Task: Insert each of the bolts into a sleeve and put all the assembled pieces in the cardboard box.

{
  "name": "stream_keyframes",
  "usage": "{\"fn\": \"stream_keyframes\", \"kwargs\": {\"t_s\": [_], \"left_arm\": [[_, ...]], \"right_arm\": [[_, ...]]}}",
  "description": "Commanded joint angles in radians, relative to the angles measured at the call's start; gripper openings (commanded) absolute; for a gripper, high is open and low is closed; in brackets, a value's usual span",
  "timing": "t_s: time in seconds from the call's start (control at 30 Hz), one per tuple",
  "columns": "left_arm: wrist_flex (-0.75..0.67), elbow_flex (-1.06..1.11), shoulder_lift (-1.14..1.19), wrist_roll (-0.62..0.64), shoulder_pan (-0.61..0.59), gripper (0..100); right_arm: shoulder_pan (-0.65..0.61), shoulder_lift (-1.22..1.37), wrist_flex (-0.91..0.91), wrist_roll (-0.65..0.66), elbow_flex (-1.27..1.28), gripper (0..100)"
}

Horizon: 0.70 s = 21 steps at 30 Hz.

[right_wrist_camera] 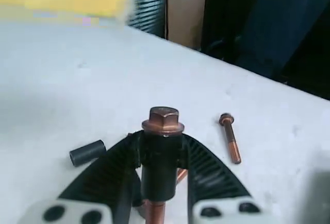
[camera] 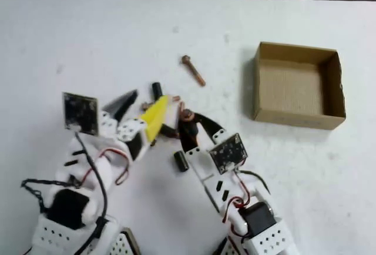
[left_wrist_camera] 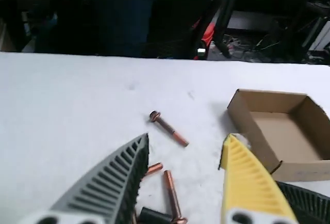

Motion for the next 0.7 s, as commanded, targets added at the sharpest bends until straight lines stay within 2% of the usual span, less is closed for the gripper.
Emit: {"fn": "stream_keyframes", "kwargs": {"t_s": [0.0, 0.1, 0.17, 0.27, 0.47, 0.67], "left_arm": [[0.178, -0.112, -0.015, -0.032, -0.087, 24], [0.221, -0.11, -0.01, -0.118, -0.122, 24], [0.267, -0.11, -0.01, -0.13, -0.142, 24], [0.325, -0.11, -0.01, -0.135, -0.151, 19], [0.356, -0.109, -0.01, -0.222, -0.147, 2], [0.354, -0.069, -0.01, -0.226, -0.15, 2]], "right_arm": [[0.01, -0.013, 0.035, 0.02, 0.002, 1.7], [0.012, -0.013, 0.067, 0.132, 0.002, 1.7], [0.012, -0.013, 0.081, 0.183, 0.002, 1.7], [0.039, -0.013, 0.125, 0.183, -0.032, 1.7], [0.219, -0.008, 0.332, 0.126, -0.195, 1.7], [0.335, -0.004, 0.42, 0.114, -0.278, 1.7]]}}
